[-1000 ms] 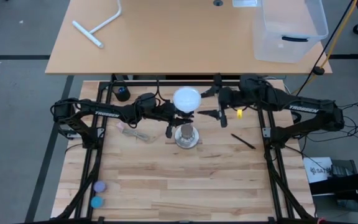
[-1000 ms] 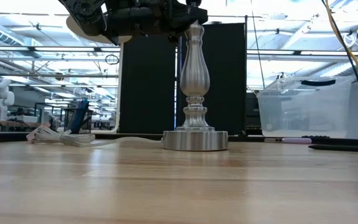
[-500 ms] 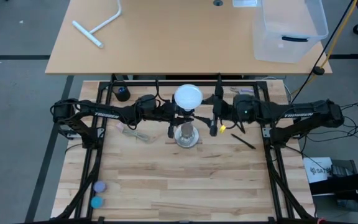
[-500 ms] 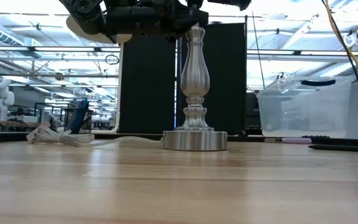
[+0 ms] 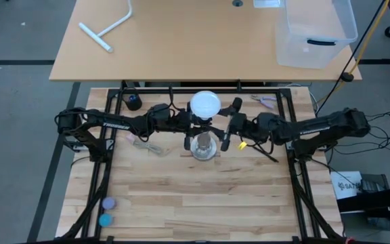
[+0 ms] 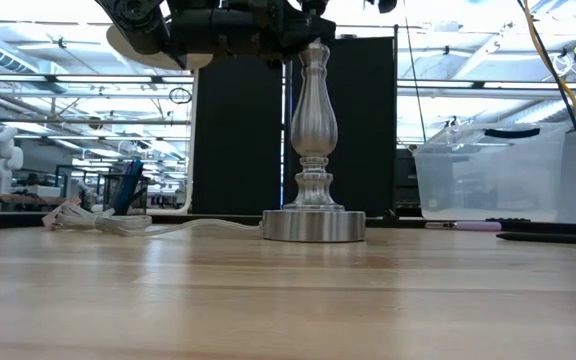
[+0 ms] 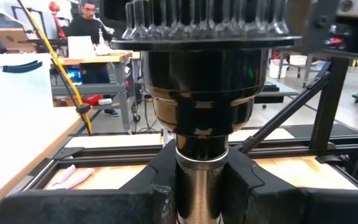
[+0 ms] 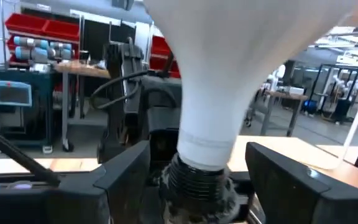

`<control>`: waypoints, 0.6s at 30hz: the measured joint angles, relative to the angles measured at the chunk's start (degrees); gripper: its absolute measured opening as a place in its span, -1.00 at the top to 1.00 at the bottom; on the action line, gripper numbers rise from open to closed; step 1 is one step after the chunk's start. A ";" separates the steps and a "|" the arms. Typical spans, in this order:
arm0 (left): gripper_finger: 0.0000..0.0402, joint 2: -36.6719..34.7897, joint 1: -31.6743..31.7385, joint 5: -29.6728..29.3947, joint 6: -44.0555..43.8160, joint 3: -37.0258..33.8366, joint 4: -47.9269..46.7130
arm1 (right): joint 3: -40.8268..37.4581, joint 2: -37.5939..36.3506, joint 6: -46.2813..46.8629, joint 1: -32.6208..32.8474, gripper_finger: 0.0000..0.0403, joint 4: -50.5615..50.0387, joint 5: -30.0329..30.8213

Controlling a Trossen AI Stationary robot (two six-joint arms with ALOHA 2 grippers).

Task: Screw lightbulb
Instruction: Remove the lightbulb from the lamp

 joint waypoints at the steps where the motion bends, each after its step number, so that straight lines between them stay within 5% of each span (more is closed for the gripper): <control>1: 0.64 0.00 -0.05 -0.36 -0.01 0.00 -0.02 | 0.00 0.80 -0.07 0.00 -0.27 1.30 0.02; 10: 0.64 0.00 -0.11 -1.08 -0.33 0.00 0.03 | 0.03 6.46 -1.71 -0.07 -0.27 17.26 3.85; 18: 0.64 0.00 -0.09 -1.19 -0.35 0.00 0.05 | 5.95 8.84 -5.04 -0.38 -0.18 12.56 3.88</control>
